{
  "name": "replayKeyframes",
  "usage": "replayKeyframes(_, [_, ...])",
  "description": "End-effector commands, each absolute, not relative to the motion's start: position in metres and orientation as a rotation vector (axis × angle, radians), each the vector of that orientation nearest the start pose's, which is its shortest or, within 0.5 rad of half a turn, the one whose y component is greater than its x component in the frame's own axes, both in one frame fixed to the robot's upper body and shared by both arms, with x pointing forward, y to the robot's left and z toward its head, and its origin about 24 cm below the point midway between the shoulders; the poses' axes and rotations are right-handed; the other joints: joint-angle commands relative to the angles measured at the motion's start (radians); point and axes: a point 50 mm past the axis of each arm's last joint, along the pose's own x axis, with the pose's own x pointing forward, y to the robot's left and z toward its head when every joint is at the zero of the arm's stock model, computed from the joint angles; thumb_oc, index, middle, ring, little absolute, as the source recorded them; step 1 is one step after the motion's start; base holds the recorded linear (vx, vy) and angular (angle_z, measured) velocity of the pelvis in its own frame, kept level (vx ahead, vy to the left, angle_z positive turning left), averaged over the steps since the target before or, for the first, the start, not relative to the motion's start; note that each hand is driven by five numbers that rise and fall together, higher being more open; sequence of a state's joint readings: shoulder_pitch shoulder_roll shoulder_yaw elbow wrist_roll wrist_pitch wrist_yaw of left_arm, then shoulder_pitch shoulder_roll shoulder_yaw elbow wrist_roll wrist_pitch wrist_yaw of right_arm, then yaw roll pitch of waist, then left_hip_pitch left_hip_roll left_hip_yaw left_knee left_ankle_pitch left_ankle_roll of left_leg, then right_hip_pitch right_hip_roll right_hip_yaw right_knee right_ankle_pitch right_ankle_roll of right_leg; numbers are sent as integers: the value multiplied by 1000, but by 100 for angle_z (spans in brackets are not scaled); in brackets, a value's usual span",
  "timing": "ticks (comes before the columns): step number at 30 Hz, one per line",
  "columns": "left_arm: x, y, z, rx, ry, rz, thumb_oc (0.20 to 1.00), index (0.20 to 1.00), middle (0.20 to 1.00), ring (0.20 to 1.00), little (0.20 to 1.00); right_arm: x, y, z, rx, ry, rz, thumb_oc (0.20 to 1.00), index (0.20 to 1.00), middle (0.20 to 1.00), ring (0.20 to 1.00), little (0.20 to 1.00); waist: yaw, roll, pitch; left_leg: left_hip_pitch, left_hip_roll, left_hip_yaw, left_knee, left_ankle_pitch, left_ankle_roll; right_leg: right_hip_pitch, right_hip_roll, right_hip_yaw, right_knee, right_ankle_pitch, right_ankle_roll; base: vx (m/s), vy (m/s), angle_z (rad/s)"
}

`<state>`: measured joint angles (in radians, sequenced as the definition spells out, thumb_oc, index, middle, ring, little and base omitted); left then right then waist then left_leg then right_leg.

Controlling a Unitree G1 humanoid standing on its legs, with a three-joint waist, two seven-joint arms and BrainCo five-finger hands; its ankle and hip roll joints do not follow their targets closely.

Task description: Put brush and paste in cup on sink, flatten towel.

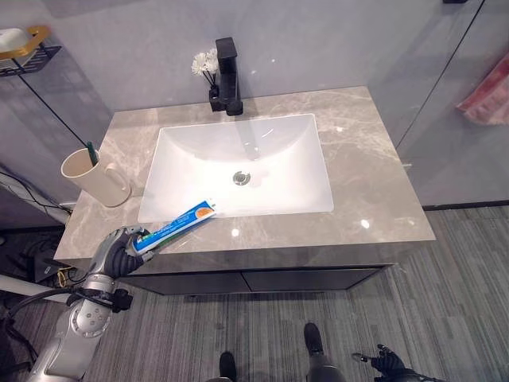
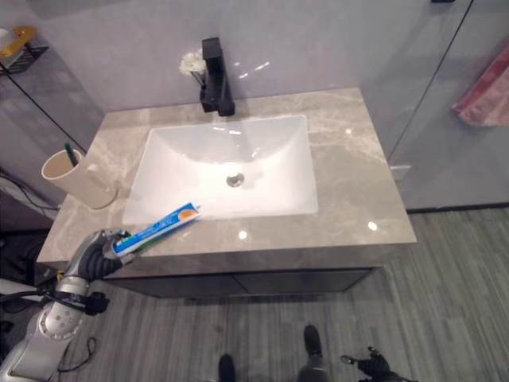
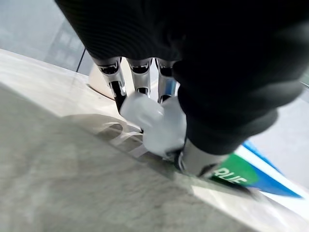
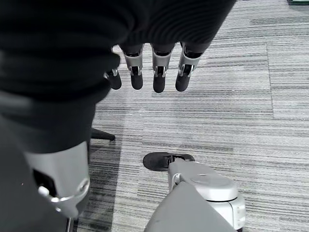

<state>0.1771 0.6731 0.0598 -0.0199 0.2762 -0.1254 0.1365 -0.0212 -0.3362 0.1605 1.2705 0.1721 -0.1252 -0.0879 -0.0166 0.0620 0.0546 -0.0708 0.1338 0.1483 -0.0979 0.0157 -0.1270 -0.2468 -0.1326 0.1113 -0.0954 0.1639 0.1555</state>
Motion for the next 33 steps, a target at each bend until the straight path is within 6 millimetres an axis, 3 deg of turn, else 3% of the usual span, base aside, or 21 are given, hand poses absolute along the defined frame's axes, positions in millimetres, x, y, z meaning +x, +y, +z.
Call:
replayKeyframes(1, [228,275,79,1015,-68,21,200,200,200,200,200,115,-264,-145,-318,1056,-215,1000,1000,1000,1000,1000,-25,-22,15,30,55,-1,11,26,-39,-5,-60,21,8,3,65,0,0,0])
replayKeyframes(8, [231,279,85,1139,-99,30,200,200,200,200,200,109,-265,-147,-309,1076,-242,1000,1000,1000,1000,1000,-21,-28,12,35,52,-5,11,22,-39,2,-60,18,8,0,67,0,0,0])
replayKeyframes(11, [236,278,96,1192,-155,37,200,200,200,200,200,92,-268,-151,-290,1143,-276,1000,1000,1000,1000,1000,-15,-32,5,42,53,-11,11,19,-39,15,-61,11,8,-3,68,0,0,0])
replayKeyframes(13, [242,281,107,1230,-216,73,200,200,200,200,200,71,-272,-155,-258,1228,-326,1000,1000,1000,1000,1000,-16,-37,-6,53,54,-15,11,15,-41,29,-61,5,8,-6,68,0,0,0])
replayKeyframes(14, [242,280,107,1230,-218,72,200,200,200,200,200,71,-272,-155,-256,1228,-327,1000,1000,1000,1000,1000,-15,-37,-5,53,54,-15,11,15,-41,30,-61,4,8,-6,68,0,0,0])
replayKeyframes(16, [247,281,129,1253,-316,129,200,200,200,200,200,54,-277,-157,-227,1291,-371,1000,1000,1000,1000,1000,-17,-43,-20,62,57,-16,11,11,-44,45,-59,0,8,-10,68,0,0,0])
replayKeyframes(17, [247,281,129,1254,-316,129,200,200,200,200,200,54,-276,-157,-226,1291,-371,1000,1000,1000,1000,1000,-17,-44,-19,63,58,-16,11,11,-45,46,-59,0,8,-10,68,0,0,0])
replayKeyframes(18, [248,279,148,1232,-414,186,200,200,200,200,200,44,-280,-157,-199,1317,-412,1000,1000,1000,1000,1000,-20,-52,-34,71,62,-18,11,8,-46,56,-58,-3,8,-12,68,0,0,0])
replayKeyframes(22, [249,274,171,1210,-532,240,200,200,200,200,200,39,-281,-157,-177,1328,-433,1000,1000,1000,1000,1000,-23,-63,-46,81,65,-20,11,3,-47,68,-56,-4,8,-15,69,0,0,0])
replayKeyframes(27, [250,267,203,1202,-694,324,200,200,200,200,200,40,-283,-156,-170,1320,-451,1000,1000,1000,1000,1000,-28,-77,-58,91,69,-19,11,-3,-48,78,-53,-3,8,-18,70,0,0,0])
replayKeyframes(28, [252,262,221,1198,-800,381,200,200,200,200,200,44,-284,-155,-157,1297,-467,1000,1000,1000,1000,1000,-39,-87,-68,97,72,-14,11,-7,-50,81,-51,-1,8,-15,71,0,0,0])
replayKeyframes(29, [253,262,221,1198,-802,382,200,200,200,200,200,44,-284,-155,-156,1296,-468,1000,1000,1000,1000,1000,-38,-88,-67,97,71,-14,11,-7,-50,81,-51,-1,8,-16,71,0,0,0])
replayKeyframes(33, [258,259,250,1212,-955,488,200,200,200,200,200,55,-299,-147,-72,1193,-625,1000,1000,1000,1000,1000,-58,-105,-86,104,73,-3,11,-12,-53,80,-50,8,8,-12,75,1,2,-2])
